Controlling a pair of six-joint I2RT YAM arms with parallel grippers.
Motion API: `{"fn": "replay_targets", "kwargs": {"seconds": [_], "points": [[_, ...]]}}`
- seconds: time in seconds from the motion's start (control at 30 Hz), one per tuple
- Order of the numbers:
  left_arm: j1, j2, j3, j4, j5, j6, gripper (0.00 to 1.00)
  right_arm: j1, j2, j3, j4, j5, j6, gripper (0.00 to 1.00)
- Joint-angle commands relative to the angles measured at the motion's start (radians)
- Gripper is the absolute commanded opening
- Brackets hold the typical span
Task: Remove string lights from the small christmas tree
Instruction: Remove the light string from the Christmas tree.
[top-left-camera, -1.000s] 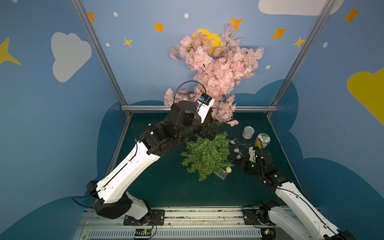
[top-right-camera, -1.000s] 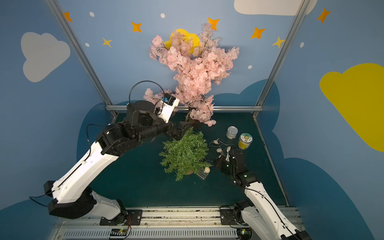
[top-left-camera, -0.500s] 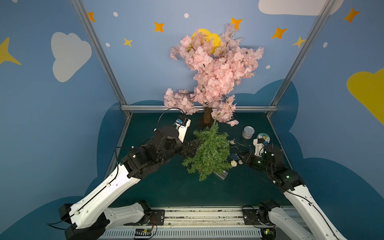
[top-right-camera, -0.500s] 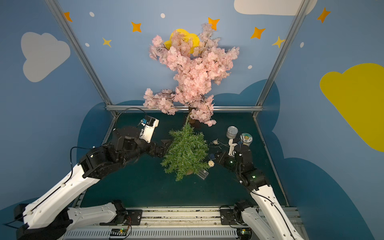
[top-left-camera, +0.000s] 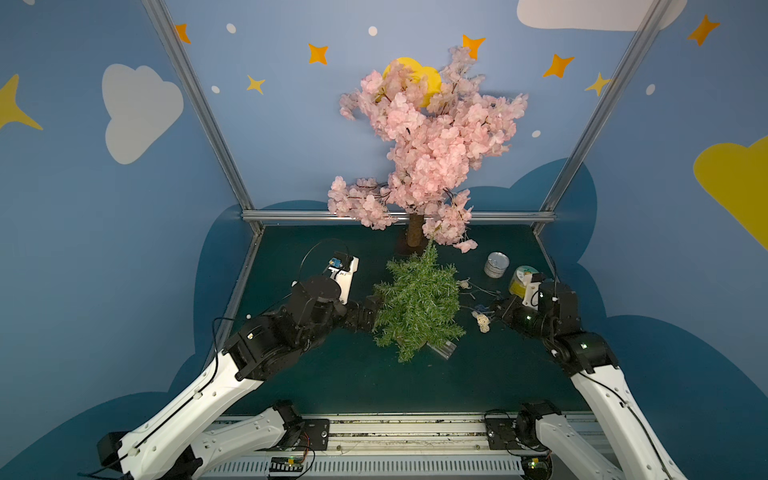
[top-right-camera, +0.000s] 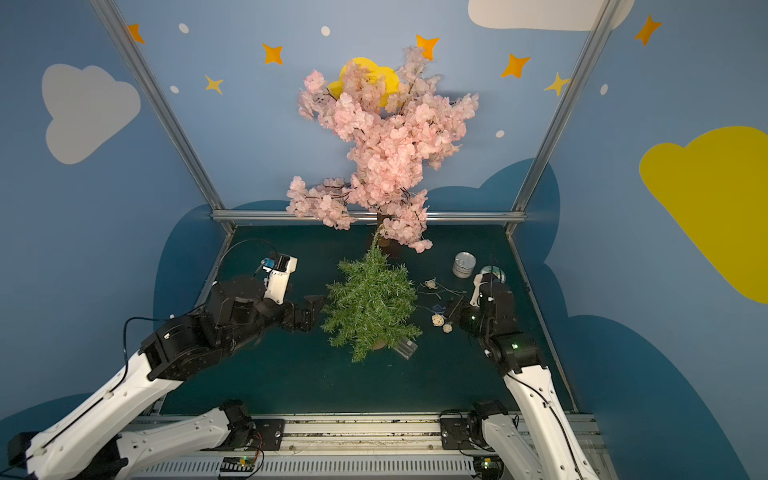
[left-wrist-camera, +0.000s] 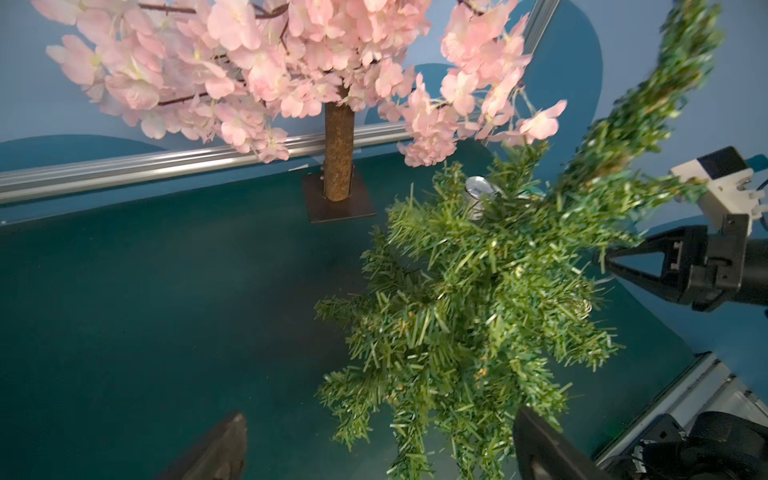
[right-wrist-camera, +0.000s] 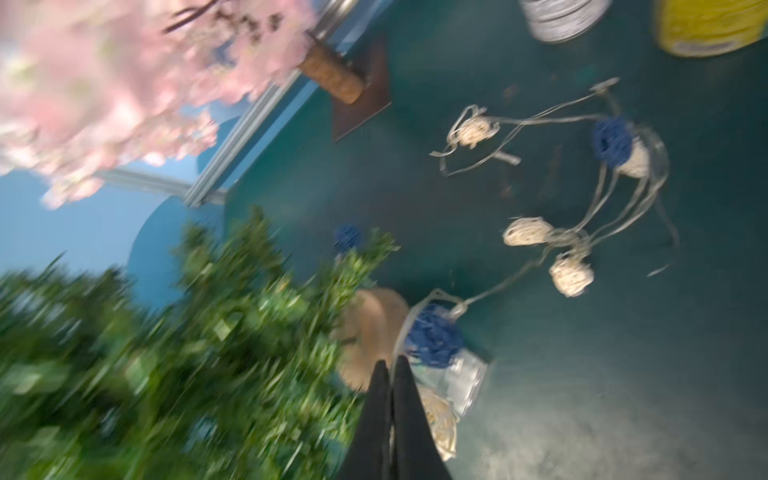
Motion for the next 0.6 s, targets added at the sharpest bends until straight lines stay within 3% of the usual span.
{"fn": "replay_targets", "kwargs": {"seconds": [0.0,0.17,0.37,0.57], "points": [[0.033,-0.035,-0.021,-0.073,-0.044,-0.041,0.99,-0.073,0.105,0.014,0.053,-0.04,-0.045,0.0],[0.137,-0.086,-0.098,-0.122,-0.005,-0.081,0.99,-0.157,0.222,0.02,0.077,-0.062,-0.07,0.0],[0.274,-0.145,-0.214,-0.092,0.124,-0.109,0.99,-0.231,0.202,-0.044,0.111,-0.108,-0.076,0.0],[0.313,-0.141,-0.244,-0.071,0.166,-0.117,0.99,-0.218,0.181,-0.049,0.082,-0.098,-0.102,0.0]]}}
